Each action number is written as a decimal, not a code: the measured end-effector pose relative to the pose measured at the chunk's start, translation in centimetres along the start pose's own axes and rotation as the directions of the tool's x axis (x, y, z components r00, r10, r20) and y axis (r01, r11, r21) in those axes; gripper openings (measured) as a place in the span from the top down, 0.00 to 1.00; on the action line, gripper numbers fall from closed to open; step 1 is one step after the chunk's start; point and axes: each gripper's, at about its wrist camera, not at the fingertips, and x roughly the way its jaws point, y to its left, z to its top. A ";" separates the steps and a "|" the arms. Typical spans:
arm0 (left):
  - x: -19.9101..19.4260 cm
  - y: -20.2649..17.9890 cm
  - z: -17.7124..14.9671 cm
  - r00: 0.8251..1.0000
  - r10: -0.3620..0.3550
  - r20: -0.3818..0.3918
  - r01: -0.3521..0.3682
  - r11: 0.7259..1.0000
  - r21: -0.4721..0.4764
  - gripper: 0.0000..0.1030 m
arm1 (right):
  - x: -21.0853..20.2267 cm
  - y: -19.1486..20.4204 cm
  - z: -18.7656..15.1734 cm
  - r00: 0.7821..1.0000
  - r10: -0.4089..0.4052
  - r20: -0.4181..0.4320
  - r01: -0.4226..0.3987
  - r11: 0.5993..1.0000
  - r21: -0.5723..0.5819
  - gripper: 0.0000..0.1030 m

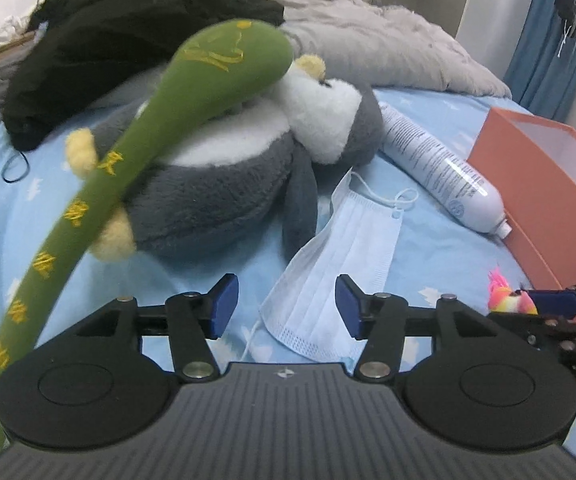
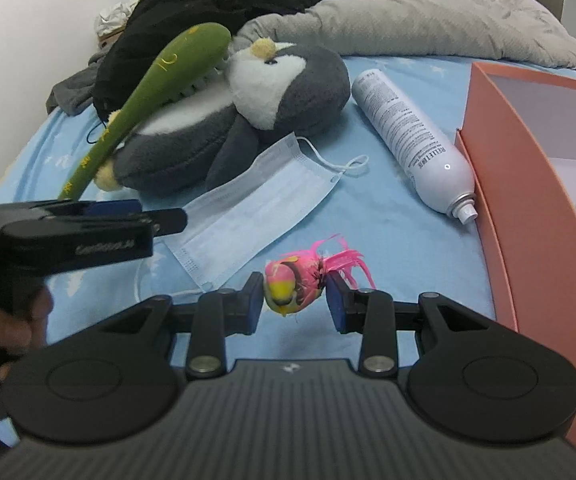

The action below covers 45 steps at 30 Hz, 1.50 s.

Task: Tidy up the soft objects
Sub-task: 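Lift the pink toy off the sheet while the left gripper lifts the mask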

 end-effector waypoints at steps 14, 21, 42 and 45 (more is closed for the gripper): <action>5.8 -0.2 0.6 0.997 -0.023 -0.076 0.021 0.999 -0.033 0.45 | 3.4 -0.9 0.8 0.999 0.011 -0.045 -0.011 1.000 -0.001 0.64; 6.9 -0.6 0.9 0.997 -0.019 -0.079 0.016 0.999 -0.034 0.66 | 4.2 -1.5 0.7 0.998 0.008 -0.058 -0.007 1.000 0.007 0.64; -2.9 -2.4 -1.5 0.998 -0.061 -0.001 0.060 0.981 -0.183 0.98 | -0.2 -0.7 -0.6 1.000 0.026 -0.018 -0.025 0.999 0.026 0.83; -4.9 -2.8 -2.4 0.998 -0.057 0.009 0.058 0.979 -0.197 0.98 | -1.5 -0.2 -0.9 1.000 0.028 -0.003 -0.028 0.999 0.018 0.83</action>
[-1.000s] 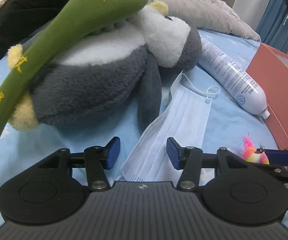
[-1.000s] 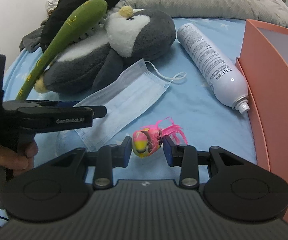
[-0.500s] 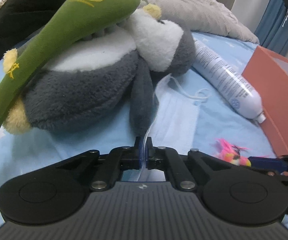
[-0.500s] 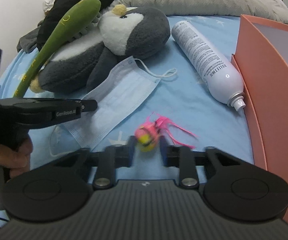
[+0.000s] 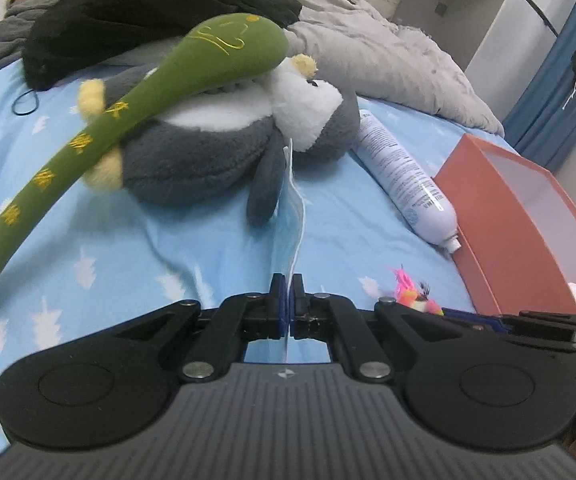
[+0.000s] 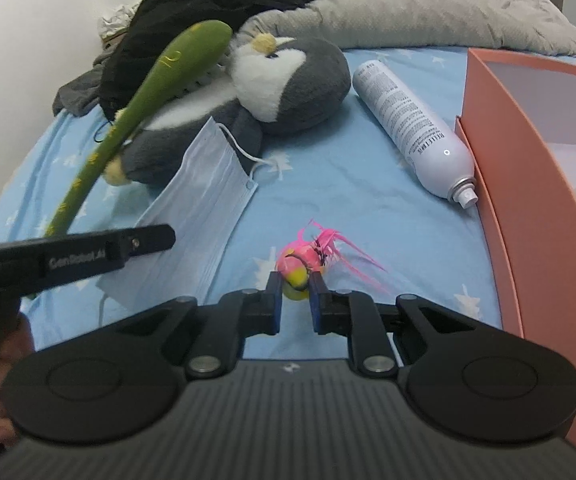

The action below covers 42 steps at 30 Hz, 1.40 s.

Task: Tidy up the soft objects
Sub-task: 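Lift the pink toy off the sheet while the left gripper lifts the mask, then carry the pink toy over the pink box while the left gripper carries the mask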

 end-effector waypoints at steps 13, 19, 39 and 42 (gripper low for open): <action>-7.8 -2.0 -3.4 0.999 -0.005 0.048 0.005 1.000 0.003 0.98 | -7.2 1.6 -3.3 0.998 0.005 0.067 -0.005 1.000 -0.001 0.83; -10.3 -3.3 -4.8 0.998 -0.023 0.055 0.022 1.000 0.013 0.97 | -9.9 1.8 -4.6 0.995 0.000 0.099 -0.001 1.000 0.002 0.83; -15.2 -10.9 1.6 0.962 -0.186 0.200 0.174 0.982 0.074 0.97 | -18.7 -1.0 -1.0 0.935 -0.080 0.345 0.073 0.997 0.032 0.83; -15.7 -12.8 3.3 0.950 -0.222 0.218 0.203 0.974 0.105 0.97 | -20.3 -2.1 0.2 0.915 -0.109 0.388 0.105 0.994 0.031 0.83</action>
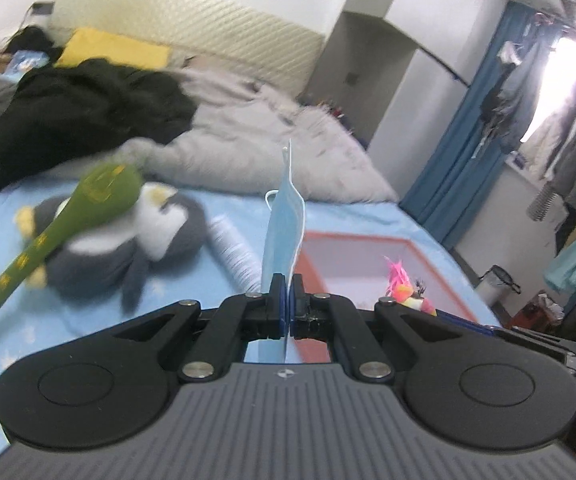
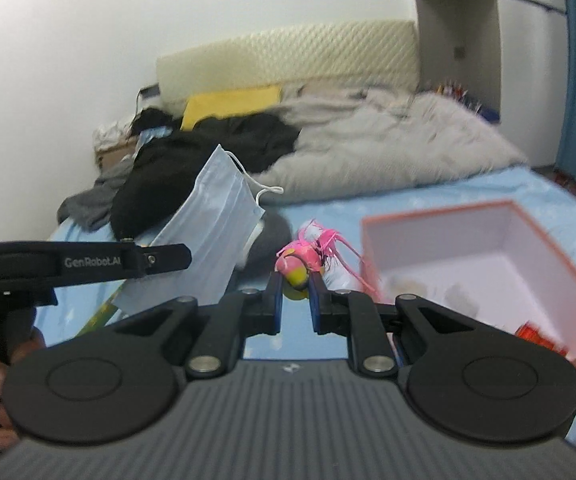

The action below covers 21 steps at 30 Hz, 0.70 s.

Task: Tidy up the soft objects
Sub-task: 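Carry the pink toy over the pink box while the left gripper carries the mask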

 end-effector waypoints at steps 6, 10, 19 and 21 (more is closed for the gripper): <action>2.0 -4.3 3.4 0.998 -0.057 0.002 0.057 0.996 0.075 0.97 | -1.4 -3.1 3.1 0.995 -0.060 0.075 0.060 0.998 0.005 0.83; 5.0 -6.8 5.2 0.992 -0.114 -0.049 0.118 0.990 0.081 0.97 | -1.4 -5.9 4.8 0.992 -0.095 0.087 0.092 0.995 0.036 0.83; 15.7 -11.7 7.2 0.971 -0.113 -0.209 0.141 0.982 0.125 0.97 | 2.2 -14.2 6.6 0.978 -0.209 -0.024 0.210 0.966 0.151 0.83; 18.3 -12.6 7.2 0.961 -0.113 -0.254 0.146 0.982 0.117 0.97 | 3.3 -16.0 6.0 0.971 -0.228 -0.071 0.237 0.955 0.179 0.83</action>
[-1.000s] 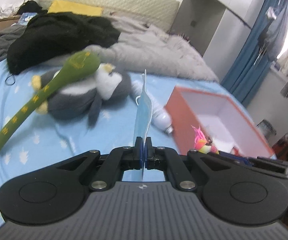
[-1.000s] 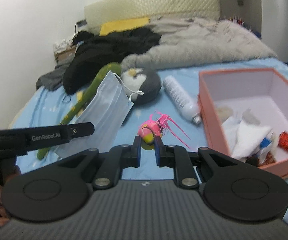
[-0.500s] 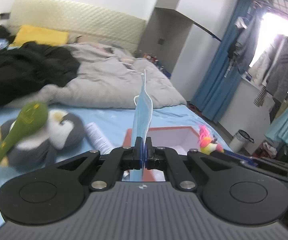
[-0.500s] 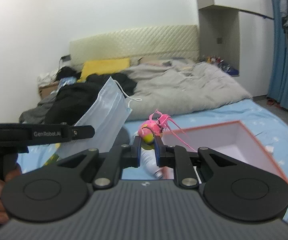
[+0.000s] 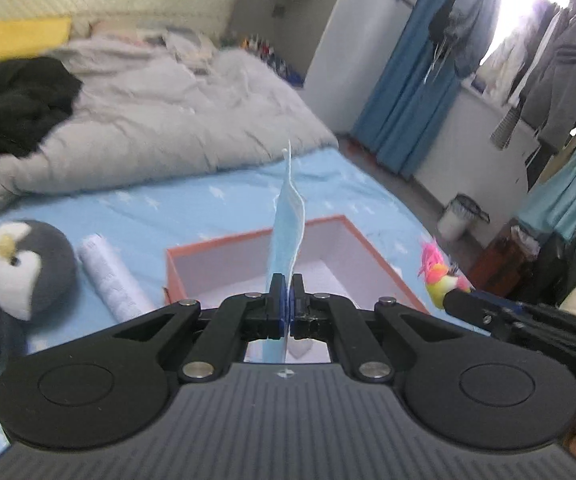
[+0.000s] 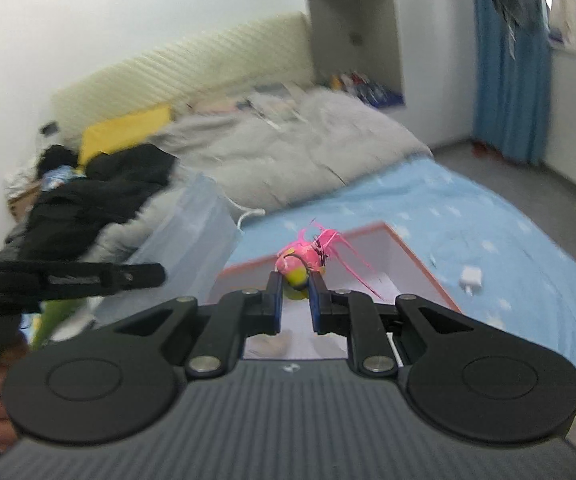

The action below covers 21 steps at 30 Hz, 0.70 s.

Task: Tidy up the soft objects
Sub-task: 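Carry the pink toy over the pink box while the left gripper carries the mask, then open both grippers and drop the toy and mask into the pink box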

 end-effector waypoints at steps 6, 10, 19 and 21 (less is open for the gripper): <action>7.2 -1.5 0.2 0.992 0.008 -0.128 -0.003 0.999 0.043 0.97 | 5.1 -3.7 -1.4 0.991 -0.036 -0.129 0.042 0.998 0.045 0.83; 11.4 -1.9 -0.8 0.979 0.041 -0.199 -0.029 0.998 0.064 0.97 | 8.0 -4.8 -3.3 0.979 -0.047 -0.199 0.053 0.998 0.027 0.83; 16.4 -0.9 -3.6 0.946 0.049 -0.319 -0.037 0.998 0.044 0.97 | 10.9 -6.9 -5.6 0.958 -0.062 -0.279 0.083 0.994 0.067 0.82; 16.5 -0.8 -3.8 0.938 0.038 -0.345 -0.026 0.999 0.040 0.93 | 11.2 -7.1 -5.7 0.957 -0.062 -0.282 0.084 0.994 0.067 0.81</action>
